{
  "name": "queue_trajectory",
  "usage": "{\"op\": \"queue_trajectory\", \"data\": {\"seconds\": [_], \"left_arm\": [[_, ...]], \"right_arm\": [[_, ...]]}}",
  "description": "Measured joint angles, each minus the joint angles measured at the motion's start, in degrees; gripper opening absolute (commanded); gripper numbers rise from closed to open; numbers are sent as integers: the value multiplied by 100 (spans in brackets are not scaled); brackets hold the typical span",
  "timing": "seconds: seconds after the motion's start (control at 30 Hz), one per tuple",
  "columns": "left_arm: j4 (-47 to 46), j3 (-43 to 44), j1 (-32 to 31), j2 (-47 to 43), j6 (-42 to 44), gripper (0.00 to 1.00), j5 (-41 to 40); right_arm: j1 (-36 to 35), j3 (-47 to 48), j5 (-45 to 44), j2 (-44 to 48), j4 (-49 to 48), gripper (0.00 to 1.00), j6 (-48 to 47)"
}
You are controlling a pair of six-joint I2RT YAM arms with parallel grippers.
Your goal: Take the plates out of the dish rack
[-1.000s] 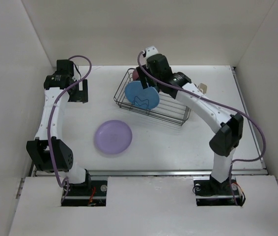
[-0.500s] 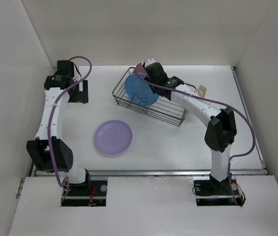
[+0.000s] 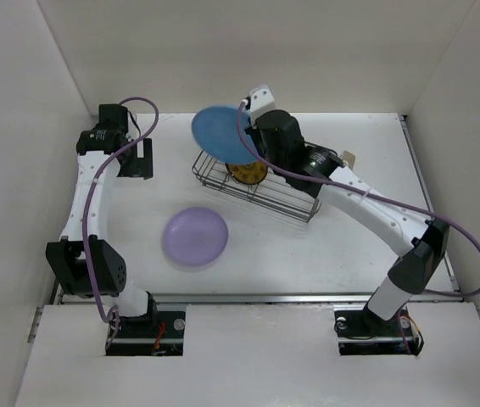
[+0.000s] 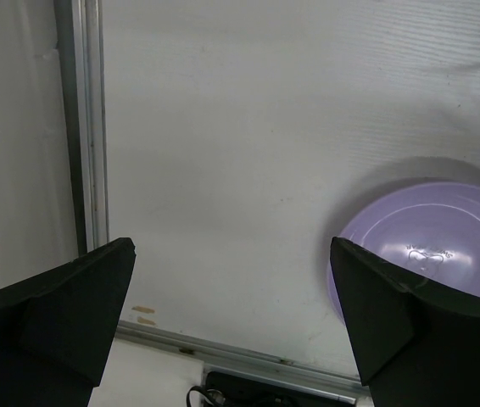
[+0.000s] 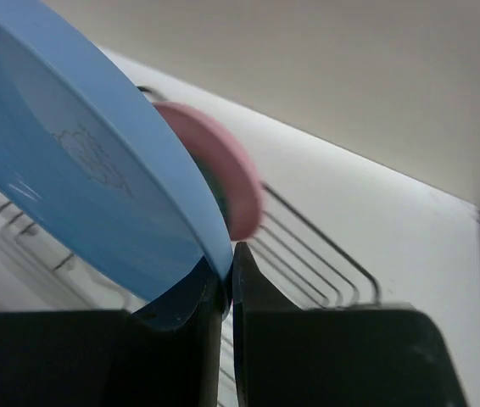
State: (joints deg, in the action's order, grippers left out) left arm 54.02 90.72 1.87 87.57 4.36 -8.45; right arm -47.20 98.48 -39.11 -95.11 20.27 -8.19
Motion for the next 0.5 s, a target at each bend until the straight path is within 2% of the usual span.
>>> {"op": "queue_trajectory", "data": {"seconds": [0.1, 0.2, 0.37, 0.4, 0.47, 0.5], "left_arm": [[0, 0, 0, 0, -20, 100, -24], [0, 0, 0, 0, -57, 100, -114], [-2, 0, 0, 0, -120, 100, -258], [-2, 0, 0, 0, -129, 100, -271], [-2, 0, 0, 0, -144, 100, -291], [-2, 0, 0, 0, -149, 100, -302]], "right_arm": [[-72, 72, 1438, -94, 332, 0, 31], [-127, 179, 2778, -562, 708, 0, 105], [-208, 212, 4288, -1714, 1207, 2, 251], [-225, 212, 4446, -1932, 1303, 10, 275], [-249, 212, 4693, -2271, 1451, 20, 365], [-260, 223, 4798, -2385, 1469, 41, 413]]}}
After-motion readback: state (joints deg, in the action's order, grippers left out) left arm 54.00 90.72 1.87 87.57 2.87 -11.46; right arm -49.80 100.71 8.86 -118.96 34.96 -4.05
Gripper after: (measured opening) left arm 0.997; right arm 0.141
